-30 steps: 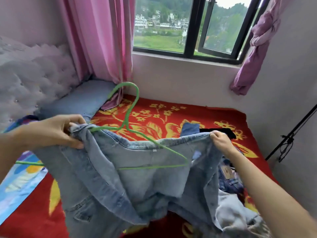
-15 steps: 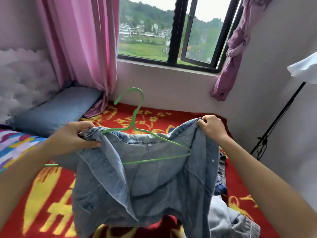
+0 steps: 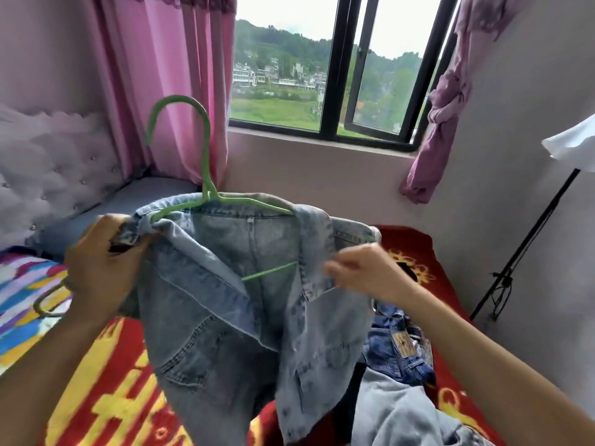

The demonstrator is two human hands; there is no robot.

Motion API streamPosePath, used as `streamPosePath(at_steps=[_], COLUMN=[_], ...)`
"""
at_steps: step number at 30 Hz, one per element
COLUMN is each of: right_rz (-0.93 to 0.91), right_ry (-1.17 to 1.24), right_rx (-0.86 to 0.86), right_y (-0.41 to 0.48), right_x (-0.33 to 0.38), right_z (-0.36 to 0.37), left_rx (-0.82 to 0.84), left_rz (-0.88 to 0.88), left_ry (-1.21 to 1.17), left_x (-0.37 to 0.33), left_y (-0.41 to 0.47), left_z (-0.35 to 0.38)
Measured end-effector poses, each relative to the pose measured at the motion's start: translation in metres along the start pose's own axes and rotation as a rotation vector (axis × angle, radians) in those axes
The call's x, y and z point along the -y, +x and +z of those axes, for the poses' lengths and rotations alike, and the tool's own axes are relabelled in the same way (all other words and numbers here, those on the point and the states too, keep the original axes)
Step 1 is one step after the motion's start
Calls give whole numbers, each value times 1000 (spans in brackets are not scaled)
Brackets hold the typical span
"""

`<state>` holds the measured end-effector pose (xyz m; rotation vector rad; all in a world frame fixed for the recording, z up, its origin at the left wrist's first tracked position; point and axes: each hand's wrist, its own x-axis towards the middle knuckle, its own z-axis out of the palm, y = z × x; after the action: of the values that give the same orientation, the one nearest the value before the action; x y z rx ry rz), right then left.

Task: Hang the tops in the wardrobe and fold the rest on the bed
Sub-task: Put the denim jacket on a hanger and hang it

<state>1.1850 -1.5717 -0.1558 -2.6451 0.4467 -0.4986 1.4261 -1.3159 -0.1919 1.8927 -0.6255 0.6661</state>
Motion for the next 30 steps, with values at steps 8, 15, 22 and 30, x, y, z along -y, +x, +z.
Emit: streamPosePath(at_steps=[8, 15, 22, 30], right_rz=[-200, -277, -149, -302], right_ry=[-204, -188, 150, 385], right_rx=[-212, -129, -188, 4], right_y=[23, 29, 50, 67], right_x=[-19, 31, 17, 56], right_z=[-20, -4, 0, 59], left_rx=[24, 249, 368, 614], left_rz=[-47, 147, 268, -116], left_ry=[-105, -142, 374, 112], left_x=[-20, -55, -5, 10], left_y=[-3, -15, -27, -76], left_z=[-17, -26, -98, -186])
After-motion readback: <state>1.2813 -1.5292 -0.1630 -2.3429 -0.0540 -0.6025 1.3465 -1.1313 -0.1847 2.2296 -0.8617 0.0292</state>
